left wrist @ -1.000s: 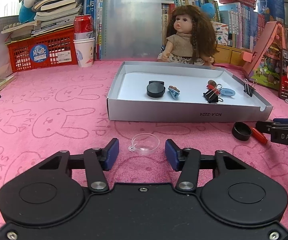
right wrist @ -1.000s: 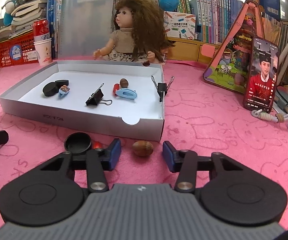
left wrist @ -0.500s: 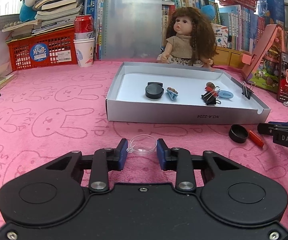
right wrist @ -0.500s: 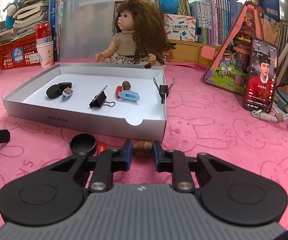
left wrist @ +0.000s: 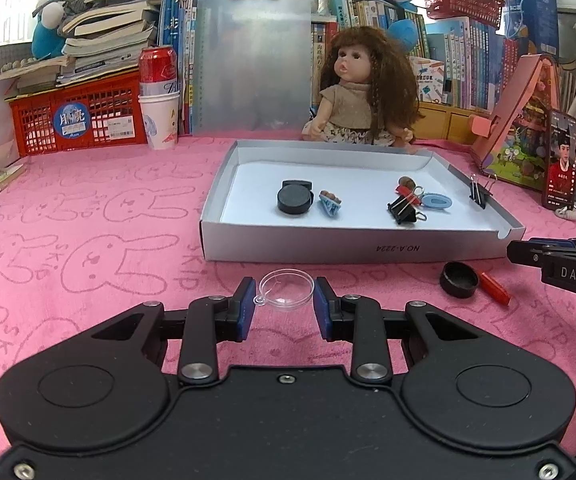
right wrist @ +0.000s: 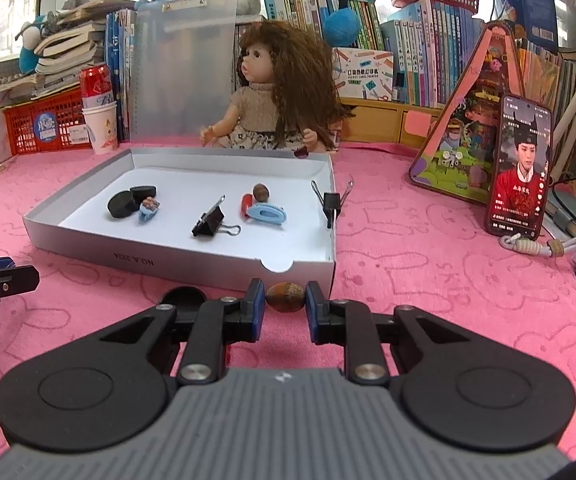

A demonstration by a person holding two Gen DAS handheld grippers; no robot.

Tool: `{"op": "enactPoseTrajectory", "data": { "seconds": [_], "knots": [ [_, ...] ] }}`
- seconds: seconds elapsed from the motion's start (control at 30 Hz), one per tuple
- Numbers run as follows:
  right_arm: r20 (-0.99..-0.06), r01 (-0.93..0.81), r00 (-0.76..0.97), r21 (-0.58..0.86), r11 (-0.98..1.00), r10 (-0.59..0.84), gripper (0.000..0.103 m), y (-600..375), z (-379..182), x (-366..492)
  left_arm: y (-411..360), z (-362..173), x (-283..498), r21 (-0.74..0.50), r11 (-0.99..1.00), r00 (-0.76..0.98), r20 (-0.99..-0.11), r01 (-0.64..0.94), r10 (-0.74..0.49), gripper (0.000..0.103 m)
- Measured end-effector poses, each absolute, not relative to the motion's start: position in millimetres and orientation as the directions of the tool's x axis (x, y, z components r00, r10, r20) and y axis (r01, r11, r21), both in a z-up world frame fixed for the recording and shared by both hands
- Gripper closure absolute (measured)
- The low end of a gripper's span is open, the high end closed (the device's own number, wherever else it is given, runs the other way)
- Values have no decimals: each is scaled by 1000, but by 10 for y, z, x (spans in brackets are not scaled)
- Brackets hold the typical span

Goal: Organize rigid objects
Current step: 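Carry the clear dome in the left tool and acorn in the right tool over the tray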

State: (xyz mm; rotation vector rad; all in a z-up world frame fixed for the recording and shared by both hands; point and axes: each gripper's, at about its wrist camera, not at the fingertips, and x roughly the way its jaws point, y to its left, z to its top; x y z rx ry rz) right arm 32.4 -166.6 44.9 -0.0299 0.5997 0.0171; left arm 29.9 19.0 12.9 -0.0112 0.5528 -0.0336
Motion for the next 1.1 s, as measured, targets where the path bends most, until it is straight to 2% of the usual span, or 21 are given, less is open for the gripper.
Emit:
{"op": "enactPoseTrajectory", "data": {
  "seconds": [0.63,1.1],
  "knots": [
    [-538,-32,843,2,1000,27,77,-1652,626,430,219,379,495,-39,998,869,-491,50,-63,74],
    [-560,-8,827,82,997,53,77,-1778,786,937,256,662,1098,-96,992,867,-483,85,-121,74]
  ]
}}
